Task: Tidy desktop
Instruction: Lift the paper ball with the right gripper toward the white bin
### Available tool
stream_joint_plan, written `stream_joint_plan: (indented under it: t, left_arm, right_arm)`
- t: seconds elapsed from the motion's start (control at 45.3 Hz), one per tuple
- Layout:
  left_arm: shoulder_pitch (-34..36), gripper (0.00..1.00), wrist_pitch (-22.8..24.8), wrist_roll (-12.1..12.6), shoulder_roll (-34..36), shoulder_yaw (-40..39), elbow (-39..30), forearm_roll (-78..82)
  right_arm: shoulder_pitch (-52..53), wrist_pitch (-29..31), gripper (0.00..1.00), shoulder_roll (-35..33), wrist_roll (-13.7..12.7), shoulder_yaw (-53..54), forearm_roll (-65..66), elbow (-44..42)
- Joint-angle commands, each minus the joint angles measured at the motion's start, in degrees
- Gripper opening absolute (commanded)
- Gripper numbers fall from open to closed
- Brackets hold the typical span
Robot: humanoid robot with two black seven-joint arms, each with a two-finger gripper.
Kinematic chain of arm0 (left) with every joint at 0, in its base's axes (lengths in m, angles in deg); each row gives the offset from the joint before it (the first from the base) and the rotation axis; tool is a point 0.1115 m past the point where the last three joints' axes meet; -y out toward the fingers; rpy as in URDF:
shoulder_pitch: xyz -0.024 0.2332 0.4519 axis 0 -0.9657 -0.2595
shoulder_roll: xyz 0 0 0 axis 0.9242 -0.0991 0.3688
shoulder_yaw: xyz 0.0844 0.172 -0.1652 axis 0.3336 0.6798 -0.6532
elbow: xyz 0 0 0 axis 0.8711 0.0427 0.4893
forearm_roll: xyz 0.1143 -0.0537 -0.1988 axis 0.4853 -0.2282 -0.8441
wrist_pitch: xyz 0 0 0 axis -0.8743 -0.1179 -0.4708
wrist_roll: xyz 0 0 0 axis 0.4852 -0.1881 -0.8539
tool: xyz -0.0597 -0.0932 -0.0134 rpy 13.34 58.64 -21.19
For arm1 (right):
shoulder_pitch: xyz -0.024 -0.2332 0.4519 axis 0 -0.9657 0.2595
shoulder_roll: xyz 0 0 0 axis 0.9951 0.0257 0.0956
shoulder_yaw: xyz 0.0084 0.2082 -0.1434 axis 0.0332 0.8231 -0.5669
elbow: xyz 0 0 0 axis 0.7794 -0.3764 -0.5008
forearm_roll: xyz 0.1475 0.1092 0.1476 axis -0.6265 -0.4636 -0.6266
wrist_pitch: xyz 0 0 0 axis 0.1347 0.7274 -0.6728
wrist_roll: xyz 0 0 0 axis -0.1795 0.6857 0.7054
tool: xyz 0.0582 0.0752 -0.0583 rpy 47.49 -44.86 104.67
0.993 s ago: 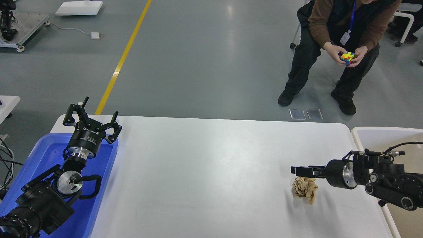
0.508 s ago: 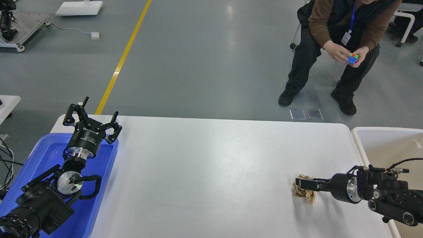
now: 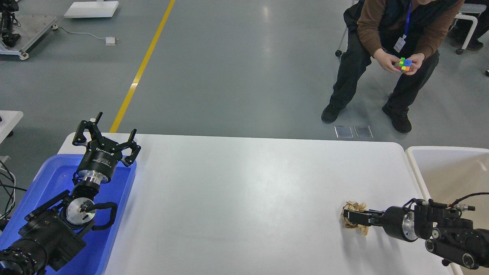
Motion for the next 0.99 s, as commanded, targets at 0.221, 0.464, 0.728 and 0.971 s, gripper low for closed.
stream_joint_plan:
  t: [0.221, 0.464, 0.728, 0.971]
  left_arm:
    - [0.04, 1.0, 0.0, -0.02, 0.0, -0.01, 0.0, 0.0]
    - [-0.04, 1.0, 0.0, -0.02, 0.0, -0.01, 0.0, 0.0]
    - [-0.04, 1.0, 0.0, -0.02, 0.0, -0.01, 0.0, 0.0]
    - [-0.04, 1.0, 0.0, -0.02, 0.0, -0.01, 0.0, 0.0]
  right_arm:
    - [-1.99, -3.92, 0.87, 2.63, 2.26, 0.21, -0.27, -3.08]
    - [-1.99, -3.92, 0.6, 2.63, 2.26, -0.23, -0.27, -3.78]
    - [-2.25, -3.57, 0.05, 2.54, 2.26, -0.32, -0.27, -3.96]
    - [-1.46, -3.3, 0.0, 0.26, 2.61, 0.3, -0.44, -3.0]
